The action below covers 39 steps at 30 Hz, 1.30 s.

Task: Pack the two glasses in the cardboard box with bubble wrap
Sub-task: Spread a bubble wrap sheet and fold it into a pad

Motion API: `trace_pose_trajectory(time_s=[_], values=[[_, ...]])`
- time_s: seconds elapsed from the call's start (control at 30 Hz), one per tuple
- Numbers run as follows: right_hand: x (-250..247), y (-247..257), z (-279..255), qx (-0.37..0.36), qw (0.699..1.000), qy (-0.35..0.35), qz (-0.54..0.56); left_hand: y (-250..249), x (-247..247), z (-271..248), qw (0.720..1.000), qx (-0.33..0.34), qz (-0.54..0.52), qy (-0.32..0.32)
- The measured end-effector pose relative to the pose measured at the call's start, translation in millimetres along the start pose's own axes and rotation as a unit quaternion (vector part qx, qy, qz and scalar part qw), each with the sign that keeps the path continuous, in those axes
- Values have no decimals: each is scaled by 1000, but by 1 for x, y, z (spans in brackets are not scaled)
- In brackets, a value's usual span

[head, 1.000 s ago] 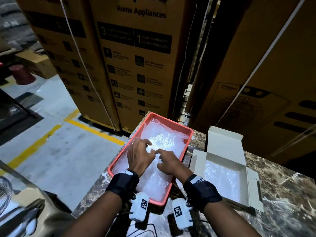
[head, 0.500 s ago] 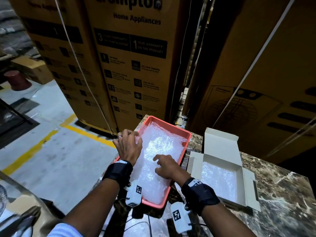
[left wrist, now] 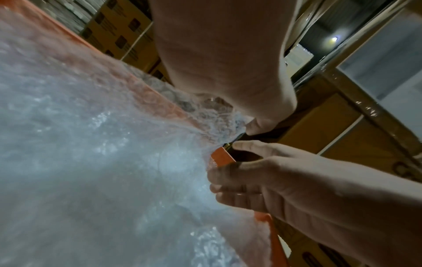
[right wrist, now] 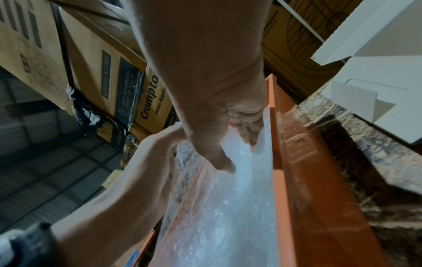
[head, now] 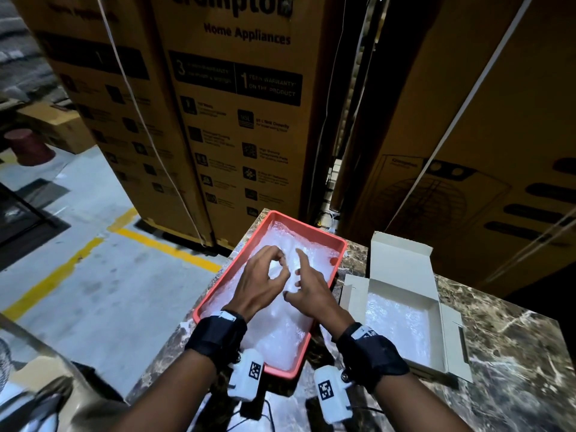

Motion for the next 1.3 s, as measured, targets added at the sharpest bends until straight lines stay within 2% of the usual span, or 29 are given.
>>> trace_pose_trajectory(time_s=[0.1, 0.17, 0.23, 0.33, 0.47, 0.6, 0.73, 0.83, 0.93, 1.1, 1.2, 1.3], values=[[-8, 1, -10, -40, 998, -53, 6, -14, 1, -4, 990, -20, -136, 44], [-13, 2, -14, -54, 995, -79, -10, -18, -2, -3, 971, -51, -230, 47], [-18, 1, -15, -41, 995, -82, -32, -24, -7, 0, 962, -59, -262, 40], [-25, -3, -15, -37, 994, -91, -40, -31, -15, 5, 961, -54, -272, 9], [-46, 5, -25, -91, 982, -163, -20, -31, -27, 10, 961, -53, -270, -34], [-77, 21, -43, -107, 972, -203, 44, -27, -35, 12, 973, -62, -223, 12], [-103, 30, -63, -141, 957, -252, 44, -29, -36, 14, 984, -53, -163, 50], [-119, 26, -80, -160, 939, -300, 53, -36, -36, 16, 981, -60, -184, 23], [-130, 16, -97, -156, 925, -338, 78, -54, -32, 18, 974, -36, -222, -6], [-137, -6, -132, -149, 923, -337, 110, -81, -16, 20, 949, -49, -309, -45], [-136, -24, -156, -121, 940, -285, 141, -91, 3, 21, 937, -96, -329, -62], [-127, -45, -178, -95, 957, -212, 172, -101, 29, 23, 932, -135, -334, -49]])
Point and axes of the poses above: each hand's wrist, its own z-axis towards the middle knuckle, its own x-axis out of the palm, y = z × x, the point moved 2 cm from there along z, towards the middle knuckle, and after that the axes turned 15 degrees about y, right-handed, at the moved point
